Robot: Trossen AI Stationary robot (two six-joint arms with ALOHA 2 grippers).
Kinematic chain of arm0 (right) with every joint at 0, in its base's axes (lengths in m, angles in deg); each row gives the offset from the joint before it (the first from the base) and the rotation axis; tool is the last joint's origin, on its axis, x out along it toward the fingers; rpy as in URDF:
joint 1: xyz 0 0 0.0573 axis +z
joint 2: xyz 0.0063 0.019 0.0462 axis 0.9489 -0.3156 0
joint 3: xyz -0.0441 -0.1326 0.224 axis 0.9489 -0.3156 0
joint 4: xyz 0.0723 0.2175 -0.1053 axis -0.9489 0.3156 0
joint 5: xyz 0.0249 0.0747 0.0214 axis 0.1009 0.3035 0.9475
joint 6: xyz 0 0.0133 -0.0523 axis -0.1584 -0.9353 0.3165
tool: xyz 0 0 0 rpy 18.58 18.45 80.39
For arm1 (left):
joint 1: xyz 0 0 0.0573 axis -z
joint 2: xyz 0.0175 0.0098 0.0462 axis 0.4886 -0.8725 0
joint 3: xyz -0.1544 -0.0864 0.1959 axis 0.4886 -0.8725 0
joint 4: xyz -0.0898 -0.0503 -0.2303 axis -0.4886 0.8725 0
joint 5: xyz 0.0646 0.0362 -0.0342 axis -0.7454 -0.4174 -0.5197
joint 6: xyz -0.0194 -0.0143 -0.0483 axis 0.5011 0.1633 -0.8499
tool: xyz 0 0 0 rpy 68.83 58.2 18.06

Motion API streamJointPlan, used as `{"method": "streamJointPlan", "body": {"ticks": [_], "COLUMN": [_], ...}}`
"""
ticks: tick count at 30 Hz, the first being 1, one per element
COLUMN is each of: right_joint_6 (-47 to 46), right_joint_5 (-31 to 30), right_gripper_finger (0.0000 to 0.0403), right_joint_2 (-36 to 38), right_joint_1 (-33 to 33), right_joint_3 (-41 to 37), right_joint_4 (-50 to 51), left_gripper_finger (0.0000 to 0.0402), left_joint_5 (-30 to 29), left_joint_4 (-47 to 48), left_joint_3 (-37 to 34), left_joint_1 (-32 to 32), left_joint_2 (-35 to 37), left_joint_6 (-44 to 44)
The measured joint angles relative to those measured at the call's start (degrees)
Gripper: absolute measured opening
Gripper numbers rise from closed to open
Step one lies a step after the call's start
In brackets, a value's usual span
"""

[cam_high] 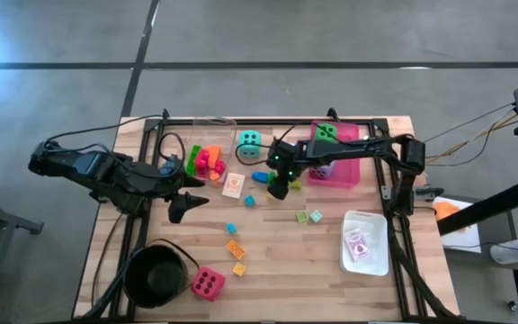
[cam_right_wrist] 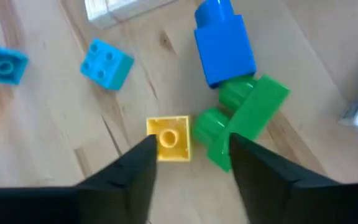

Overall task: Pick & Place Toys
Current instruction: Put the green game piece into the transparent bin

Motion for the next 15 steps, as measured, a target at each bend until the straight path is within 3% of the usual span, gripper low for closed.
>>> {"method": "streamJointPlan", "body": {"ticks": [4,7,15], "right_joint_6": [-3.76,-5.5,-9.82], "right_joint_5": [-6.42,-9.51,-12.07], "right_gripper_finger": [0.0269,0.0296,0.0278], "right_joint_2": [0.02,-0.16,-3.28], "right_joint_1": [0.2,0.0,0.47], "right_joint_3": [-0.05,-0.04,0.15], "right_joint_4": [-3.09,-3.49,-4.25], "left_gripper_finger": [0.0308,0.0308,0.0308], "left_joint_5": [0.02,0.0,0.0], "left_joint_4": [-0.06,-0.41,-0.8], "left_joint_3": [0.0,0.0,-0.02], "left_joint_1": [0.0,0.0,0.0], "left_joint_2": [0.0,-0.1,-0.85], "left_joint_6": [-0.39,-0.42,-0.74]}}
